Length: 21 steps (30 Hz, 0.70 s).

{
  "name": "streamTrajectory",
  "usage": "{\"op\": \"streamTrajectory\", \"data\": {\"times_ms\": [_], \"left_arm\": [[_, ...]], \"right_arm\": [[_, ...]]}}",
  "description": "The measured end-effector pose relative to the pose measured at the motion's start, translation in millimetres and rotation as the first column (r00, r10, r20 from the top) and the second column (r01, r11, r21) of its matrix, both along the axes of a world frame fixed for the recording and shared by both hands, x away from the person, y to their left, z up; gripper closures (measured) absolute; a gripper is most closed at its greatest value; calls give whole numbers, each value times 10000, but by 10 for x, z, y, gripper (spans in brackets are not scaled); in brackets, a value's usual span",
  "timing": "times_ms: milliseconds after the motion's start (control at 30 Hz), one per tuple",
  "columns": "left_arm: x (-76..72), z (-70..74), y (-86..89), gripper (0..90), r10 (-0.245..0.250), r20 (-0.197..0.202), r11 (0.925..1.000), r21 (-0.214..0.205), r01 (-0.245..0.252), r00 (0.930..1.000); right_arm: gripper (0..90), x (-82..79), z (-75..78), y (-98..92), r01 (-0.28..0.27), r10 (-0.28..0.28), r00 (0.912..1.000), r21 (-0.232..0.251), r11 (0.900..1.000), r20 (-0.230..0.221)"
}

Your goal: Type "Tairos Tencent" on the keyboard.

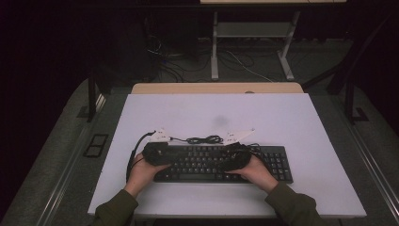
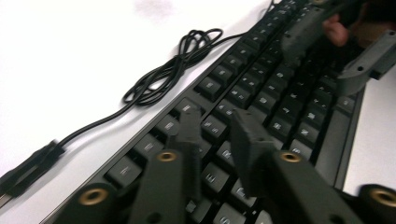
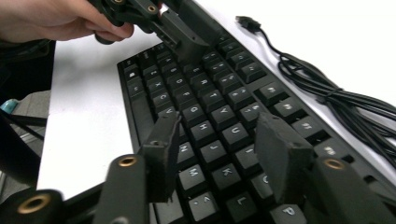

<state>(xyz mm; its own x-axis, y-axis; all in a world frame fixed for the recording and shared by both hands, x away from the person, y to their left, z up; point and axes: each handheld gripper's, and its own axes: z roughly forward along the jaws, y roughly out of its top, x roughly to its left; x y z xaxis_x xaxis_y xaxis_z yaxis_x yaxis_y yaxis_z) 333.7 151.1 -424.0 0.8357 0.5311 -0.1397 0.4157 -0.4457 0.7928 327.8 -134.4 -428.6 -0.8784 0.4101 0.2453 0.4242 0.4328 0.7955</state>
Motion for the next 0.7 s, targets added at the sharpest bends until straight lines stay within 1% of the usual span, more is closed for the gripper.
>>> {"op": "streamTrajectory", "data": {"times_ms": [100, 167, 300, 333, 400, 700], "left_arm": [[3, 16, -66, 863, -186, -60, 9998, -19, 185, 9998], [8, 22, -112, 892, -317, -105, 9995, -55, 316, 9994], [3, 20, -205, 895, -546, -148, 9985, 37, 547, 9984], [8, 16, -217, 895, -620, -157, 9980, 124, 622, 9980], [8, 2, -242, 895, -640, -189, 9978, 148, 642, 9978], [21, -77, -298, 896, -783, -378, 9956, 480, 801, 9962]], "right_arm": [[418, 12, 3, -27, 119, -119, 9999, 29, 9999, 20], [374, 22, 2, -42, 190, -190, 9998, 43, 9998, 46], [317, 34, -10, -68, 280, -280, 9996, 15, 9996, 96], [308, 37, -10, -77, 308, -309, 9995, 31, 9995, 85], [293, 41, -10, -88, 364, -365, 9992, 70, 9993, 148], [273, 69, -3, -136, 536, -539, 9985, 200, 9984, 138]]}}
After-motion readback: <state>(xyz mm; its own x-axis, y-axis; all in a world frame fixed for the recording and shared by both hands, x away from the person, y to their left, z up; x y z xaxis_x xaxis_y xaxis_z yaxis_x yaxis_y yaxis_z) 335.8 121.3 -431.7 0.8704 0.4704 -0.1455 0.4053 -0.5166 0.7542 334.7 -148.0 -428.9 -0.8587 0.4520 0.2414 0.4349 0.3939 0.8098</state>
